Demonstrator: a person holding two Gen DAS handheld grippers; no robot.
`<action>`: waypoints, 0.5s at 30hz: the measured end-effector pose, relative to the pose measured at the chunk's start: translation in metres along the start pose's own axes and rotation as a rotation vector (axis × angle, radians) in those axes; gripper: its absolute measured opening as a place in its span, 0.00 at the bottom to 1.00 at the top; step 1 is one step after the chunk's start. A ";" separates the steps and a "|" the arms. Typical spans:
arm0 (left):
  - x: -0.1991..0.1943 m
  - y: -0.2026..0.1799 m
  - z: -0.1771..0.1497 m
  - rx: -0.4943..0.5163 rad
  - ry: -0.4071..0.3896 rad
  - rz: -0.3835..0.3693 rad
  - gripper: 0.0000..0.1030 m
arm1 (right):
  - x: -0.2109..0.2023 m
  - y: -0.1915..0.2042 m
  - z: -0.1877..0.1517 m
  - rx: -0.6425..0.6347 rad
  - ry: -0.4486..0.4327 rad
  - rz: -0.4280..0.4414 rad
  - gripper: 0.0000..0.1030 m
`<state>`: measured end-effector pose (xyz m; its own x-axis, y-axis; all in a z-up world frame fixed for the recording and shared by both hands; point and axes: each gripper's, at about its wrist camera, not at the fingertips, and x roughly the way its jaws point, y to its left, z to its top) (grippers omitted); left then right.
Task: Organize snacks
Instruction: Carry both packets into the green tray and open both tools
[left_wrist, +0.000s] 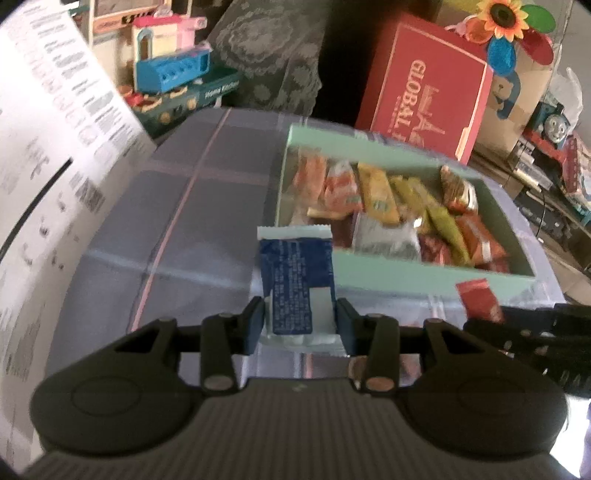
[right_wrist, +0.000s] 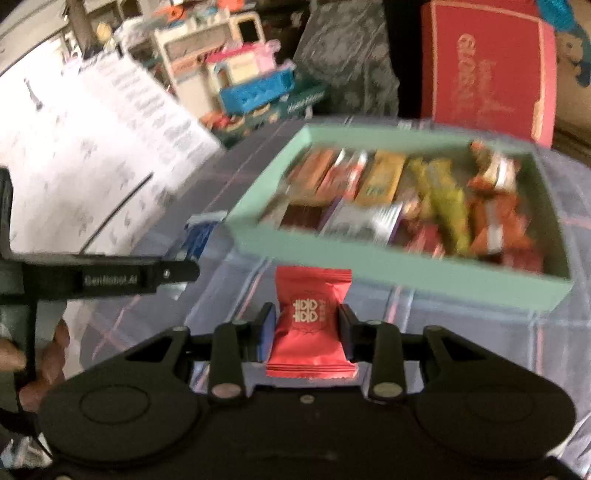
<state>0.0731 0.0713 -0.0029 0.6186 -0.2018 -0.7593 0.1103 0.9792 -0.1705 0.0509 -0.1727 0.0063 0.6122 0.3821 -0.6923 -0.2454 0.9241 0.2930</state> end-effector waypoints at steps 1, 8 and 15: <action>0.002 -0.002 0.007 0.006 -0.007 -0.002 0.40 | 0.000 -0.005 0.007 0.008 -0.010 -0.005 0.34; 0.035 -0.015 0.058 0.040 -0.028 0.002 0.40 | 0.024 -0.043 0.064 0.081 -0.043 -0.035 0.34; 0.080 -0.024 0.091 0.073 -0.009 0.008 0.40 | 0.076 -0.056 0.105 0.117 -0.040 -0.038 0.34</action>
<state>0.1911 0.0338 -0.0022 0.6270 -0.1943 -0.7544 0.1619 0.9798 -0.1177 0.1905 -0.1965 0.0063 0.6495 0.3440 -0.6781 -0.1338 0.9296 0.3434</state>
